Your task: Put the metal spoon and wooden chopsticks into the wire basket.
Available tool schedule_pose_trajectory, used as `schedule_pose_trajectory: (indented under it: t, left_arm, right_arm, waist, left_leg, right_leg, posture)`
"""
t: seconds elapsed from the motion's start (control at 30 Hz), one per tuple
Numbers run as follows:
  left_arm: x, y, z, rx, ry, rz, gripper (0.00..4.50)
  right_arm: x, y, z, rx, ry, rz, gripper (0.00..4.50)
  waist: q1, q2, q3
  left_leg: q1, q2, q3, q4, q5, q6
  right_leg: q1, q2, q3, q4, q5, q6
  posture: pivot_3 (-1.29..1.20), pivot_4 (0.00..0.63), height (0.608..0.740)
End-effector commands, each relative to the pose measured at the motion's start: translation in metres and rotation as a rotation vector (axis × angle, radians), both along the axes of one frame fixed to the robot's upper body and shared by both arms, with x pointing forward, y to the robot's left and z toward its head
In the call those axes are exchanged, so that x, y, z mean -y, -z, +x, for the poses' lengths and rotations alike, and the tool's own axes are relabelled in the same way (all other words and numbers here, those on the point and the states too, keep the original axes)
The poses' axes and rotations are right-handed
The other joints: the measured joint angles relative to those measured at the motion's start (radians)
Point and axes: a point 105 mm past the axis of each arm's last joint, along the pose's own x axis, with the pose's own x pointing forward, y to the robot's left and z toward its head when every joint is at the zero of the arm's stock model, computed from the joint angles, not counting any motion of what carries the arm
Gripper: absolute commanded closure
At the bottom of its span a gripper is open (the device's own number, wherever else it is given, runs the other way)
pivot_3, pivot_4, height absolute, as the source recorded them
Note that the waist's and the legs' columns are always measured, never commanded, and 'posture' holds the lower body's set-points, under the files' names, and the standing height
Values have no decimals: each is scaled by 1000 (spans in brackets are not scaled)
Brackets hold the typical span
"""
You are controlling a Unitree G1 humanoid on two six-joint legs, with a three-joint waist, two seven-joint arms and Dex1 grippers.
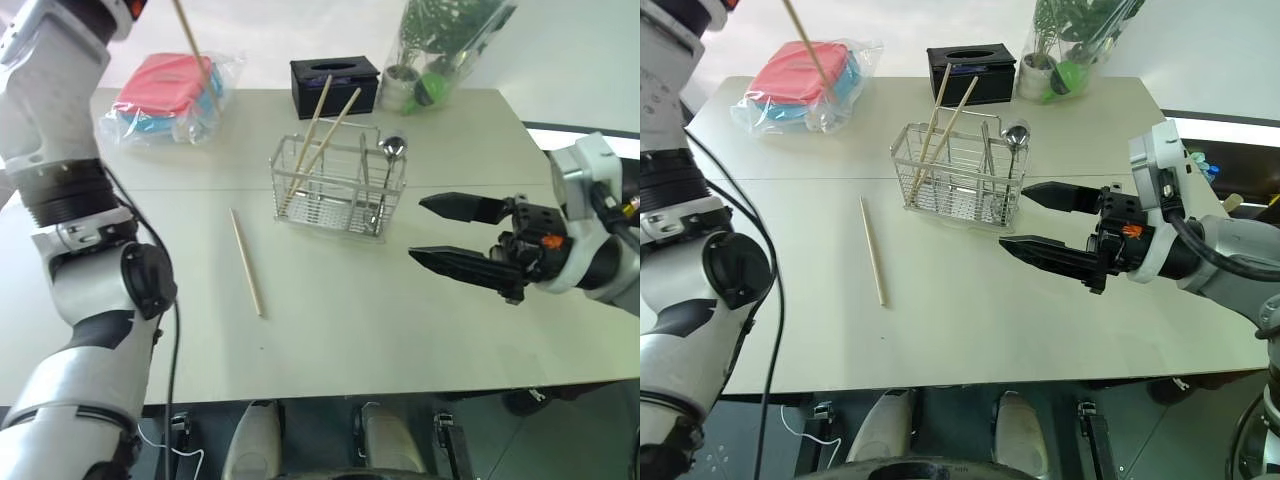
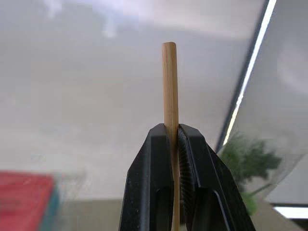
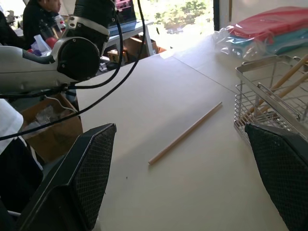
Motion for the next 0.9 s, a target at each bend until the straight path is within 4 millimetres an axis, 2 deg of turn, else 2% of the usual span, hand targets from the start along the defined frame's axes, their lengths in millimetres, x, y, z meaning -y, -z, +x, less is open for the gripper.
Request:
schedule_pose_trajectory:
  t: [0.03, 0.1, 0.23, 0.37, 0.5, 0.67, 0.8, 0.83, 0.87, 0.9]
  left_arm:
    - [32, -7, 1, 78, 63, 61, 4488]
    - [51, 3, 7, 77, 92, 109, 4488]
    - [72, 25, 18, 66, 129, 165, 4488]
    - [87, 42, 25, 50, 163, 184, 4488]
    - [104, 73, 31, 0, 193, 254, 4488]
    - [110, 103, 31, -55, 210, 310, 4488]
    - [110, 119, 30, -96, 207, 305, 4488]
    - [110, 121, 29, -104, 210, 298, 3721]
    - [110, 122, 29, -109, 213, 290, 3456]
    - [110, 121, 27, -112, 214, 284, 3001]
  right_arm:
    - [-2, -7, -3, 49, 8, 17, 26]
    - [-3, -7, -3, 54, 16, 26, 26]
    - [-3, -11, -5, 64, 33, 58, 26]
    - [-4, -11, -7, 67, 52, 71, 26]
    - [-3, -12, -6, 76, 80, 78, 26]
    - [-2, -14, -5, 84, 95, 89, 26]
    - [-3, -15, -2, 88, 98, 96, 26]
    - [-3, -16, -1, 89, 100, 100, 26]
    - [-3, -17, 0, 89, 101, 102, 26]
    - [-3, -18, 2, 90, 101, 106, 26]
  waist:
    - [0, 0, 0]
    - [0, 0, 0]
    - [-1, -1, 0]
    - [0, 0, 0]
    - [0, 0, 0]
    - [-1, 0, 1]
    - [0, 0, 1]
    - [0, 0, 1]
    - [1, 0, 1]
    - [2, 0, 1]
  left_leg:
    - [0, 0, 0, 0, 0, 0]
    - [0, 0, 0, 2, 0, 0]
    - [-3, 0, 0, 3, 0, 1]
    - [-3, 0, 0, 1, -1, 3]
    - [-3, 0, 0, 2, -1, 3]
    - [-3, 0, -1, 3, -1, 3]
    - [-3, 0, -1, 3, -1, 3]
    - [-3, 0, -1, 3, -1, 3]
    - [-3, 0, -1, 3, -1, 3]
    - [-3, 0, -1, 3, -1, 3]
  right_leg:
    - [0, 0, 0, 1, -1, -2]
    - [0, 0, 0, 1, -1, -2]
    - [-1, 0, 0, -1, 1, 1]
    - [-2, 0, 0, 1, 1, 2]
    - [-1, 1, 0, 1, 1, 2]
    - [-1, 1, 0, 1, 1, 1]
    - [-1, 1, 0, 1, 1, 1]
    - [-1, 1, 0, 1, 1, 1]
    - [-1, 1, 0, 1, 1, 1]
    - [-1, 1, 0, 1, 1, 1]
  posture:
    - [0, 150, 710]
    - [0, 150, 710]
    - [0, 150, 710]
    - [0, 150, 710]
    - [0, 150, 710]
    - [0, 150, 710]
    - [0, 150, 710]
    - [0, 150, 710]
    - [0, 150, 710]
    - [0, 150, 710]
